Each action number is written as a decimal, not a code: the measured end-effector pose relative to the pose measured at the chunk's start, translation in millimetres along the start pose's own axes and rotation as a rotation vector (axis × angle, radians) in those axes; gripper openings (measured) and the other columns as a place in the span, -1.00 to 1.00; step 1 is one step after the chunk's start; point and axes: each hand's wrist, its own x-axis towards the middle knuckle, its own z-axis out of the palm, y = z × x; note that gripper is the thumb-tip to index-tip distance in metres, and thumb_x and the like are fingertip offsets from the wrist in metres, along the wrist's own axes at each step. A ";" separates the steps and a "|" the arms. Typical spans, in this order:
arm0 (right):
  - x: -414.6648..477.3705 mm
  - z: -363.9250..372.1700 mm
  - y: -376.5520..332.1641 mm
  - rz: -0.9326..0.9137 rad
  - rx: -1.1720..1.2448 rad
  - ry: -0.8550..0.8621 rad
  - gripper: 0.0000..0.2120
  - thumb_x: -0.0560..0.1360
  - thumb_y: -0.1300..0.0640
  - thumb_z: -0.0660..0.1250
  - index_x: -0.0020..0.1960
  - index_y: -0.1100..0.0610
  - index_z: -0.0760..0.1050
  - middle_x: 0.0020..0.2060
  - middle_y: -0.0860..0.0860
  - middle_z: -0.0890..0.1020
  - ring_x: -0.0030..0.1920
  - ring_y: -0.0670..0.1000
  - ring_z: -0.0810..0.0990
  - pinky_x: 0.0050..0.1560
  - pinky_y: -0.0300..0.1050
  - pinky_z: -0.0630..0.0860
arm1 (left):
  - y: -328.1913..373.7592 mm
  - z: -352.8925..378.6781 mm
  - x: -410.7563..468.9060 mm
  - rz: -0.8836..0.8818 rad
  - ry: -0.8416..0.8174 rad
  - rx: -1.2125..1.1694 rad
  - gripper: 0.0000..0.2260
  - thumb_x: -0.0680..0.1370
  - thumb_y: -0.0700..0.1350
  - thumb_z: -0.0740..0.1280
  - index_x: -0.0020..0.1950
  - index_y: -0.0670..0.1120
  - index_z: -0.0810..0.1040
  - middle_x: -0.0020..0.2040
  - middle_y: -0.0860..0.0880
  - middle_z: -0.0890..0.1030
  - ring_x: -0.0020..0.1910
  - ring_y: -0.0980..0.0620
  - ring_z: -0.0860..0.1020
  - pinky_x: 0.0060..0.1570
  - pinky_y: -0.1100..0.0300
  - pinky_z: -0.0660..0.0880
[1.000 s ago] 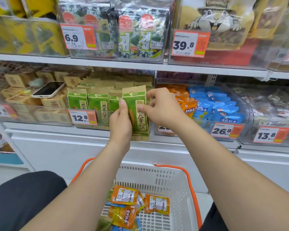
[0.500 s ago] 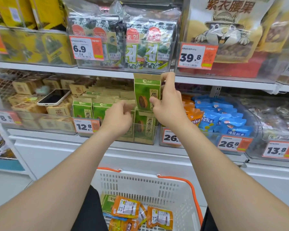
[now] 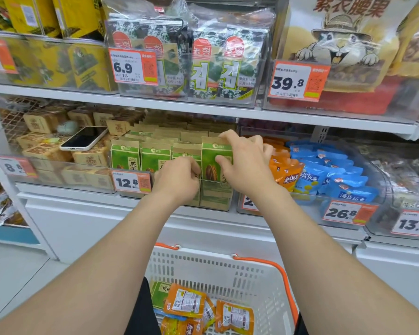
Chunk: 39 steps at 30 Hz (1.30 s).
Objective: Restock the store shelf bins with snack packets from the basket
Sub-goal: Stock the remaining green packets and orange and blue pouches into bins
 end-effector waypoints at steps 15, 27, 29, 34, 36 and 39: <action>7.2 7.3 12.2 0.197 0.219 -0.007 -0.71 0.64 0.08 0.34 0.27 -0.15 0.35 0.11 -0.07 0.60 0.17 0.11 0.44 0.21 0.12 0.19 | 4.0 9.7 2.1 0.043 0.028 0.006 -0.68 0.56 -0.20 0.30 0.29 0.04 0.48 0.00 0.07 0.66 0.14 -0.12 0.57 0.16 -0.12 0.49; 5.0 1.5 6.2 -0.048 -0.265 -0.230 -0.61 0.52 -0.02 0.49 0.31 -0.11 0.48 0.02 -0.03 0.57 0.14 0.12 0.35 0.20 0.19 0.20 | 6.7 13.1 2.0 0.013 0.045 0.000 -0.74 0.53 -0.23 0.29 0.17 0.05 0.47 -0.02 0.03 0.67 0.11 -0.15 0.57 0.18 -0.15 0.52; 3.6 4.7 6.6 -0.028 -0.259 -0.194 -0.63 0.49 -0.12 0.51 0.23 -0.10 0.52 0.02 -0.02 0.61 0.16 0.13 0.38 0.16 0.17 0.20 | 5.7 13.0 2.8 0.008 0.046 -0.012 -0.74 0.53 -0.23 0.27 0.16 0.04 0.49 -0.02 0.03 0.67 0.12 -0.15 0.57 0.17 -0.14 0.53; 4.5 12.5 5.0 0.006 -0.362 -0.011 -0.79 0.49 -0.09 0.51 -0.01 -0.03 0.55 -0.16 0.01 0.59 0.09 0.12 0.36 0.08 0.14 0.21 | 5.1 13.5 2.3 0.018 0.048 -0.044 -0.73 0.53 -0.25 0.27 0.16 0.02 0.54 -0.03 0.04 0.66 0.12 -0.13 0.59 0.19 -0.13 0.54; 3.8 15.6 4.0 -0.013 -0.382 0.035 -0.80 0.50 -0.05 0.50 -0.03 0.01 0.53 -0.19 0.03 0.59 0.09 0.13 0.36 0.08 0.14 0.21 | 4.1 13.0 2.7 0.018 0.052 -0.048 -0.72 0.53 -0.27 0.27 0.17 0.00 0.56 0.00 0.00 0.67 0.11 -0.14 0.59 0.18 -0.13 0.55; 1.7 17.6 3.8 -0.057 -0.395 -0.093 -0.79 0.56 -0.05 0.45 0.05 0.04 0.50 -0.11 0.06 0.62 0.13 0.15 0.35 0.13 0.17 0.22 | 2.5 12.0 2.8 0.020 0.061 -0.081 -0.71 0.54 -0.33 0.26 0.18 -0.06 0.57 0.04 -0.04 0.65 0.10 -0.12 0.58 0.16 -0.10 0.57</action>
